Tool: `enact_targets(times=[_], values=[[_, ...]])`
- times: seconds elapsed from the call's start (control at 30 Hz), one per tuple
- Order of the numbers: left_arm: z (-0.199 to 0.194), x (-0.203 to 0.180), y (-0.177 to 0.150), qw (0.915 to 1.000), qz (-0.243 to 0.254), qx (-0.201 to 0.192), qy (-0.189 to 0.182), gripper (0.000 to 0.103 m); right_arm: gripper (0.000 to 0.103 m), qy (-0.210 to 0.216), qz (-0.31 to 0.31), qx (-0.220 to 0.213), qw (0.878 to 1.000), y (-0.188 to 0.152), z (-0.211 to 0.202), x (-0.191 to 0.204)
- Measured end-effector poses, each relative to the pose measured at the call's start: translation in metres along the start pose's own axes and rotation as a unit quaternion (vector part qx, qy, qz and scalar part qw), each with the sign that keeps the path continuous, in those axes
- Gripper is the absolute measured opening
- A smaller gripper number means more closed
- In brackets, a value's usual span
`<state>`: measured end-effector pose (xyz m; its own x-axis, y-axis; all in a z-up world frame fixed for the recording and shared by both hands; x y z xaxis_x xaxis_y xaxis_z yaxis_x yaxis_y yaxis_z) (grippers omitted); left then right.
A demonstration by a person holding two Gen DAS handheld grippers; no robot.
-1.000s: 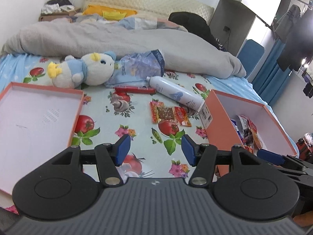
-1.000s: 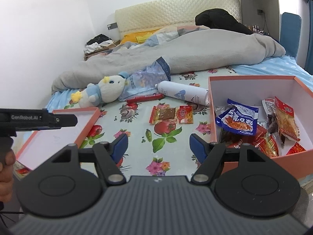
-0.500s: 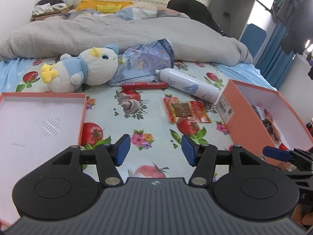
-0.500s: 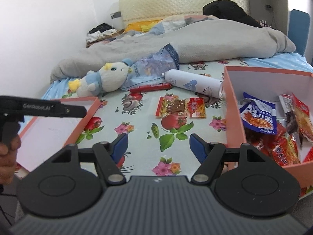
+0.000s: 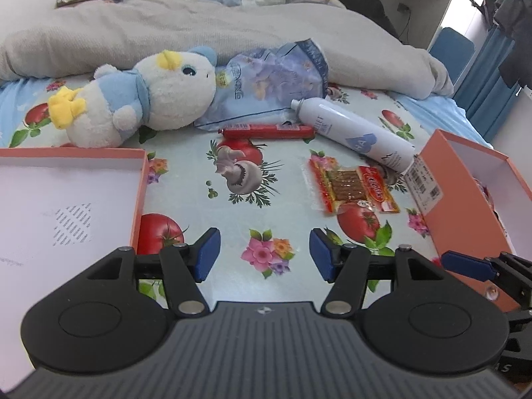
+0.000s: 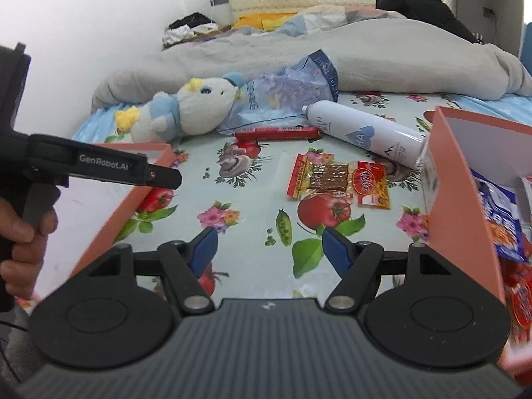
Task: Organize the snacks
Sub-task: 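Move the left tool to the red sausage stick while the right tool approaches the spicy strip pack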
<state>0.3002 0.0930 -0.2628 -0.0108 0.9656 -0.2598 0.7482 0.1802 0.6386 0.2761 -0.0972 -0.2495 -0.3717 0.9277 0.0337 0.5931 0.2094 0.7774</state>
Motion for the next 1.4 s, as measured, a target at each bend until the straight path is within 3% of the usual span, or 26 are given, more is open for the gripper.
enact_targets(times=[0.27, 0.63, 0.7, 0.77, 0.97, 1.1, 1.27, 1.4], values=[[0.051, 0.013, 0.020, 0.9998, 0.015, 0.008, -0.005, 0.068, 0.071, -0.028, -0.001, 0.020, 0.999, 0.009, 0.044, -0.014], [0.122, 0.002, 0.069, 0.9950, 0.099, -0.001, -0.006, 0.068, 0.071, -0.066, 0.010, 0.028, 0.997, 0.031, 0.106, -0.050], [0.134, 0.001, 0.075, 0.9926, 0.121, 0.005, -0.002, 0.068, 0.077, -0.062, 0.018, 0.027, 0.998, 0.034, 0.117, -0.054], [0.144, 0.000, 0.081, 0.9897, 0.143, 0.008, -0.003, 0.068, 0.091, -0.056, 0.023, 0.023, 0.998, 0.037, 0.126, -0.055], [0.170, -0.012, 0.103, 0.9704, 0.239, 0.026, -0.025, 0.068, 0.091, -0.051, 0.042, 0.025, 0.998, 0.040, 0.156, -0.060], [0.185, -0.017, 0.113, 0.9581, 0.282, 0.036, -0.035, 0.068, 0.091, -0.067, 0.017, 0.035, 0.997, 0.039, 0.173, -0.061], [0.204, -0.017, 0.119, 0.9480, 0.310, 0.054, -0.048, 0.068, 0.103, -0.067, 0.007, 0.053, 0.996, 0.030, 0.183, -0.063], [0.225, -0.013, 0.117, 0.9426, 0.321, 0.083, -0.044, 0.068, 0.103, -0.064, 0.002, 0.053, 0.997, 0.030, 0.184, -0.062]])
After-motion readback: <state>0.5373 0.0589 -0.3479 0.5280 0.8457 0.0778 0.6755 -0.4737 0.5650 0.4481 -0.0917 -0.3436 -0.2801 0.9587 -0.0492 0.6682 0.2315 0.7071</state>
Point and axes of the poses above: each gripper's, at about its wrist camera, not at the fingertips, and z roughly the way its jaws point, x to its left, y to its top, the point moved 10 cm from there along z, roughly the way its jaws point, and after that the axes turned 4 degrees about -y, right-handed, at the moved point
